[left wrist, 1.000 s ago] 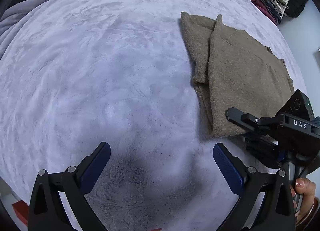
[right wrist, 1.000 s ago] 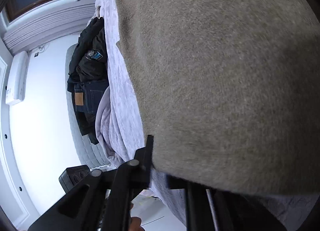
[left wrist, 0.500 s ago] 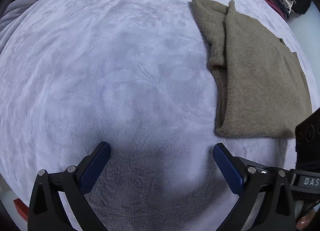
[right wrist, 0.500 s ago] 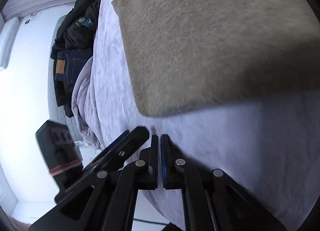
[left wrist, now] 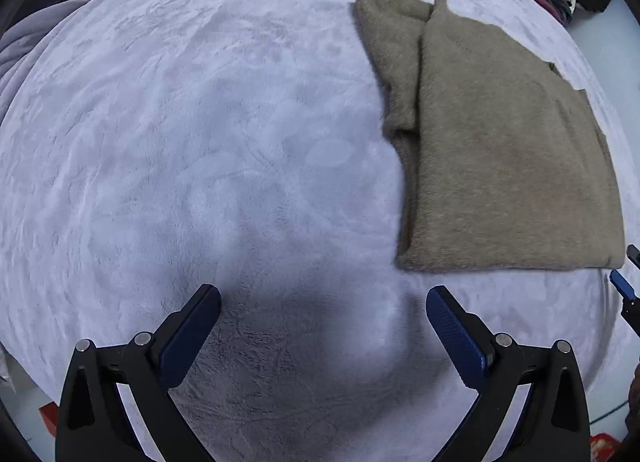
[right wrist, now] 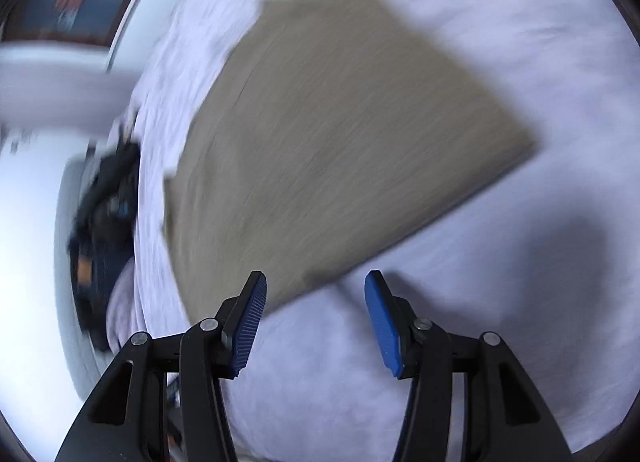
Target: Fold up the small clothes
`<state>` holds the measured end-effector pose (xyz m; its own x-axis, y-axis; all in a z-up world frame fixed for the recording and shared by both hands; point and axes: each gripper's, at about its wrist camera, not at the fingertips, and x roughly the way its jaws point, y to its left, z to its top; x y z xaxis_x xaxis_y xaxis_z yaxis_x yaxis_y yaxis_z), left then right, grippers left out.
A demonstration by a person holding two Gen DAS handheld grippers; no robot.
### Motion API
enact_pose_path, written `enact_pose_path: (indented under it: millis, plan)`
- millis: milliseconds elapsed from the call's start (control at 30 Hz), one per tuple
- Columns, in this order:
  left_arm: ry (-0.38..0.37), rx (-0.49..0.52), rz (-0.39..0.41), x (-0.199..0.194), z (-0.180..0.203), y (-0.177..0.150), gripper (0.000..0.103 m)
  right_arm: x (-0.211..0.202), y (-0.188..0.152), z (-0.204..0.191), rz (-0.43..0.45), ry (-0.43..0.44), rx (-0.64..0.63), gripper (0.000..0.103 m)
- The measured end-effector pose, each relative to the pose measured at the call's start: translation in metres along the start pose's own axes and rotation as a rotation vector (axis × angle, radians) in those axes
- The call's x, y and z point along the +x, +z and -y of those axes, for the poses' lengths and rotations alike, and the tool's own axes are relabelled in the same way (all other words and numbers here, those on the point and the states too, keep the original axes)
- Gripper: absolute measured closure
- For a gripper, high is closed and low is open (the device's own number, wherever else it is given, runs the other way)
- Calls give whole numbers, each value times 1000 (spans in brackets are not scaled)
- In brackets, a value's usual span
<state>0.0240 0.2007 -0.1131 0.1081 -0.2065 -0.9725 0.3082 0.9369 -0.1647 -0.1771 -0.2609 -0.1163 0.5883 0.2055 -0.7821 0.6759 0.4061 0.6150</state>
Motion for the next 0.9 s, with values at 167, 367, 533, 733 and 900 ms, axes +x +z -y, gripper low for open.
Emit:
enact_pose_path:
  millis: [167,367,533,733,900]
  plan:
    - [-28,51,69,-27,24,5,0,-47,43,12,180,-192,-70,47]
    - [-62,105,62,-33,52,19,0,-20,76,24,-13,-209,-224,84]
    - [-34,130,25,-32,73,22,0,-20,73,41,-55,-195,-204,98]
    - [-14,108,-25,-41,73,12,0,-16,63,41,-86,-239,-224,98]
    - [-23,89,-34,-56,78,12,0,-16,63,35,-116,-290,-236,98]
